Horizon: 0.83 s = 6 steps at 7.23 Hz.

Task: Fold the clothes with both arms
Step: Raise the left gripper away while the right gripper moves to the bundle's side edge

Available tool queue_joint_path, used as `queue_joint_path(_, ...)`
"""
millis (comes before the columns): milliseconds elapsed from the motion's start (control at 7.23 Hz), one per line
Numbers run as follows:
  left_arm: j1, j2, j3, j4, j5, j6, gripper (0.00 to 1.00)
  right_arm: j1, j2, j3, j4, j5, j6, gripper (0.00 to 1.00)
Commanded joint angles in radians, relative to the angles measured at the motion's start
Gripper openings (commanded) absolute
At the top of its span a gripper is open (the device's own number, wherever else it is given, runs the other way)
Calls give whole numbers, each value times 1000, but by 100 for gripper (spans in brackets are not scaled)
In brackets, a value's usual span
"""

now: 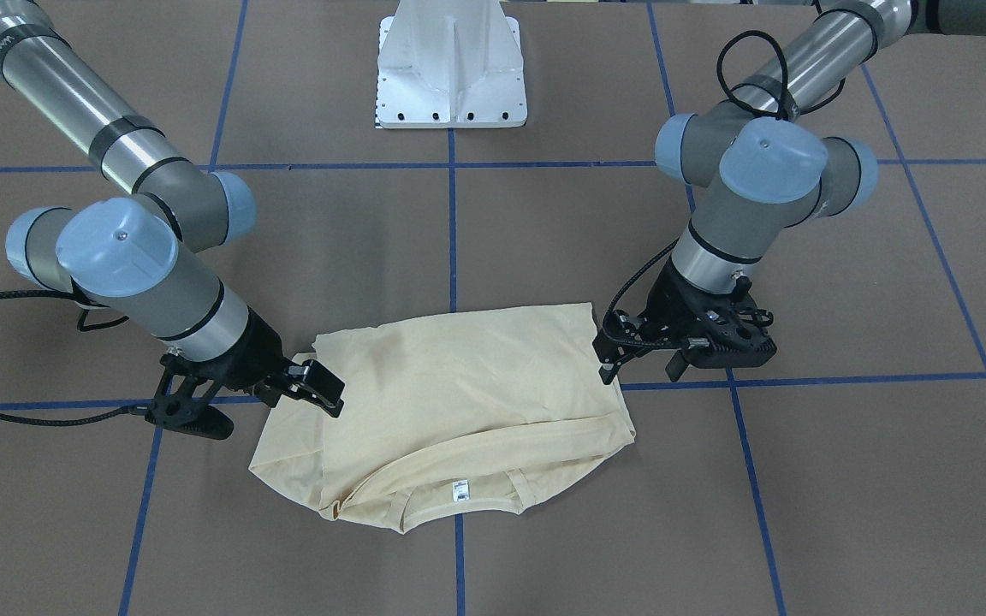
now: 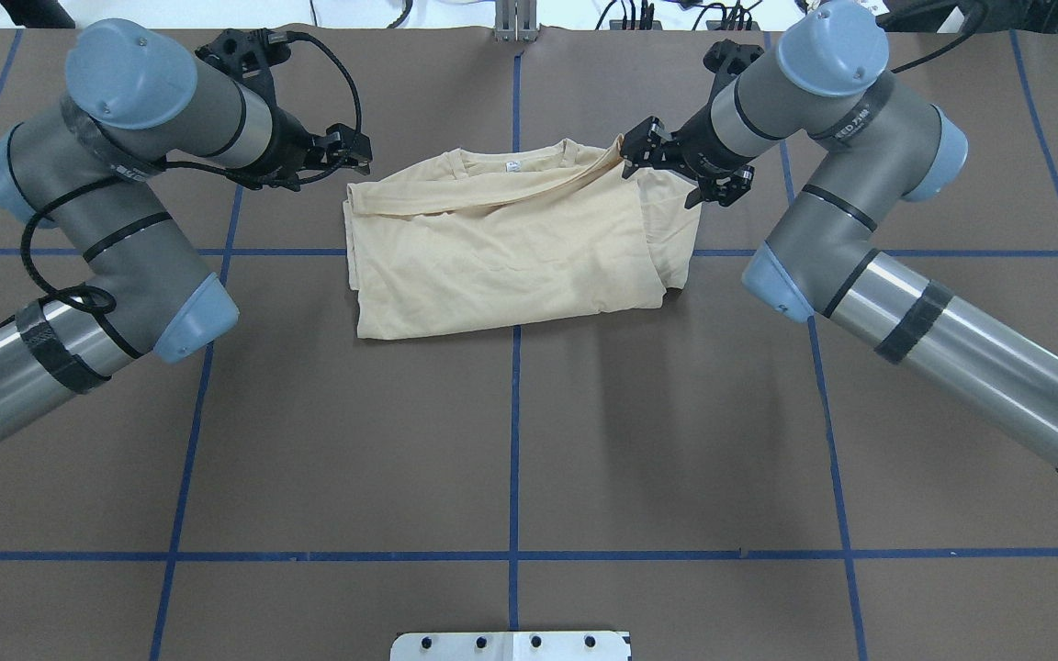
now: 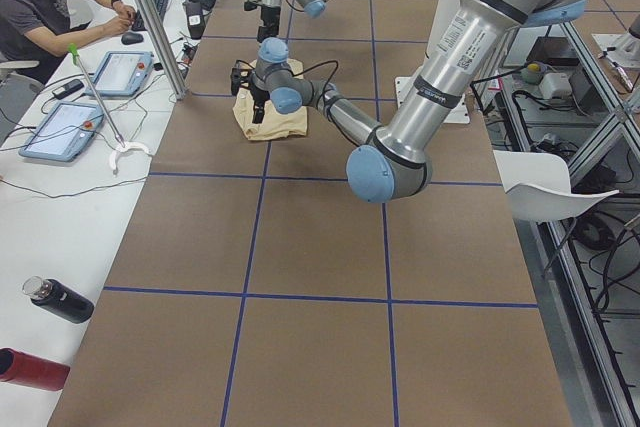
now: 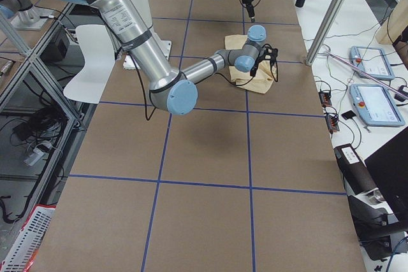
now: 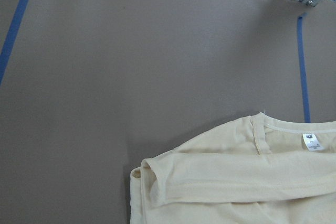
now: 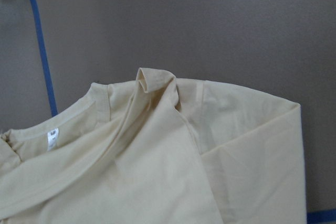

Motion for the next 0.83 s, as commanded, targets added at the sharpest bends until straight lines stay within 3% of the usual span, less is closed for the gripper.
queue_joint_path(0, -4, 16, -53, 37, -9, 0, 100, -55, -79, 72, -7, -4, 9, 100)
queue_joint_path(692, -3, 14, -76, 37, -3, -1, 100, -137, -80, 58, -67, -36, 15, 99)
